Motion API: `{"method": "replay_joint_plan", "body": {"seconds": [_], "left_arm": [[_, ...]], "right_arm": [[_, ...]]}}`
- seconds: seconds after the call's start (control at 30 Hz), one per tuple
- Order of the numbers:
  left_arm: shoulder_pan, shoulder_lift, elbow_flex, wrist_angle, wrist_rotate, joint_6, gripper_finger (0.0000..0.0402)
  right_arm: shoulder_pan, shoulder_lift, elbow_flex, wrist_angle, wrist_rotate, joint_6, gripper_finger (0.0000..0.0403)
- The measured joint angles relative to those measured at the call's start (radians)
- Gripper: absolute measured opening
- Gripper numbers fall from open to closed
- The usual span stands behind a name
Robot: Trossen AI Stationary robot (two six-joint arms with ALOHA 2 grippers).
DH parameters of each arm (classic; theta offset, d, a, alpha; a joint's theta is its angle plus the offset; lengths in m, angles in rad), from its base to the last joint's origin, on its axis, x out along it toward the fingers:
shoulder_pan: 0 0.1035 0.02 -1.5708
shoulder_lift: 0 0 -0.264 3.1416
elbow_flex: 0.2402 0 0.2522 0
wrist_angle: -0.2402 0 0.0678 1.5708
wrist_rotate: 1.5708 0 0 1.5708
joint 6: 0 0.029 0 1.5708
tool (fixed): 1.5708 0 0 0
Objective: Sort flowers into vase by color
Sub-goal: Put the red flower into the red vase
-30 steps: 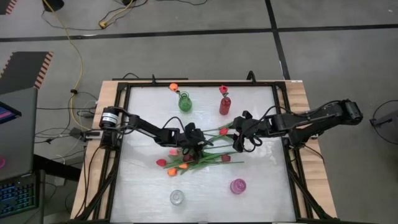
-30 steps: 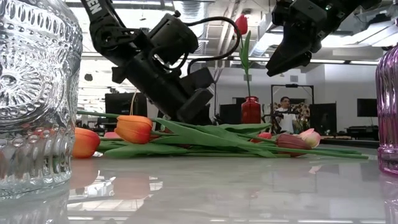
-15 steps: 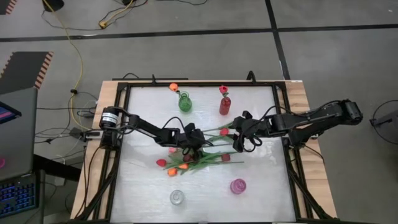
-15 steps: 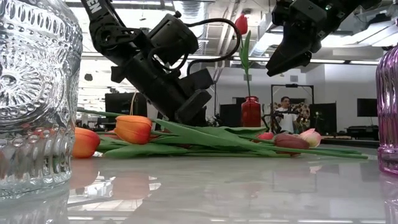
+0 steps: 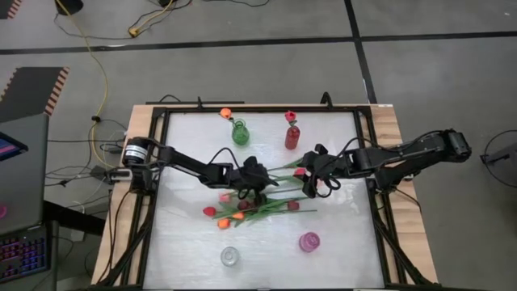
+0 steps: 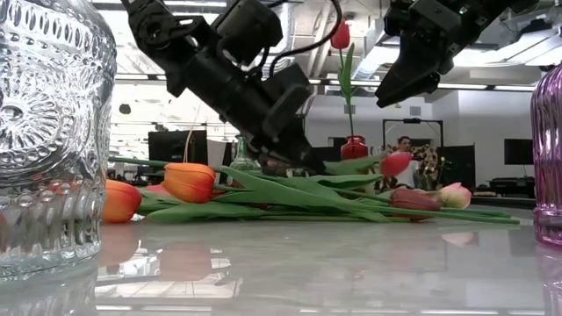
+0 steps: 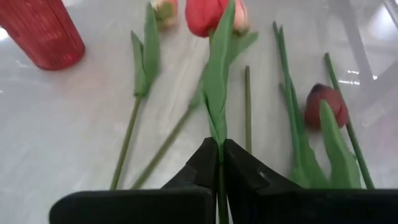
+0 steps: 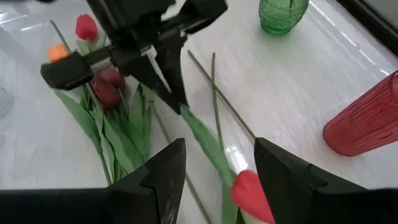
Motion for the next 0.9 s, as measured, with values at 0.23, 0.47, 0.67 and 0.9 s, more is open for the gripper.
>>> {"method": "replay_joint_plan", "body": {"seconds": [0.23,0.47,0.67,0.9], "left_arm": [[0.009,-0.047,0.000,-0.011,-0.011,0.001,0.0003],[0.021,-0.131,0.000,-0.056,-0.015,0.045,0.0004],[0.021,-0.228,0.000,-0.071,-0.073,0.094,0.0004],[0.021,-0.322,0.000,-0.039,-0.117,0.103,0.0004]], "right_arm": [[0.000,0.000,0.000,0.015,0.000,0.002,0.0218],[0.020,-0.055,0.001,0.017,-0.001,0.012,0.0218],[0.049,-0.123,0.001,0.017,0.000,0.064,0.0218],[0.085,-0.155,0.002,0.034,0.048,0.071,0.0218]]}}
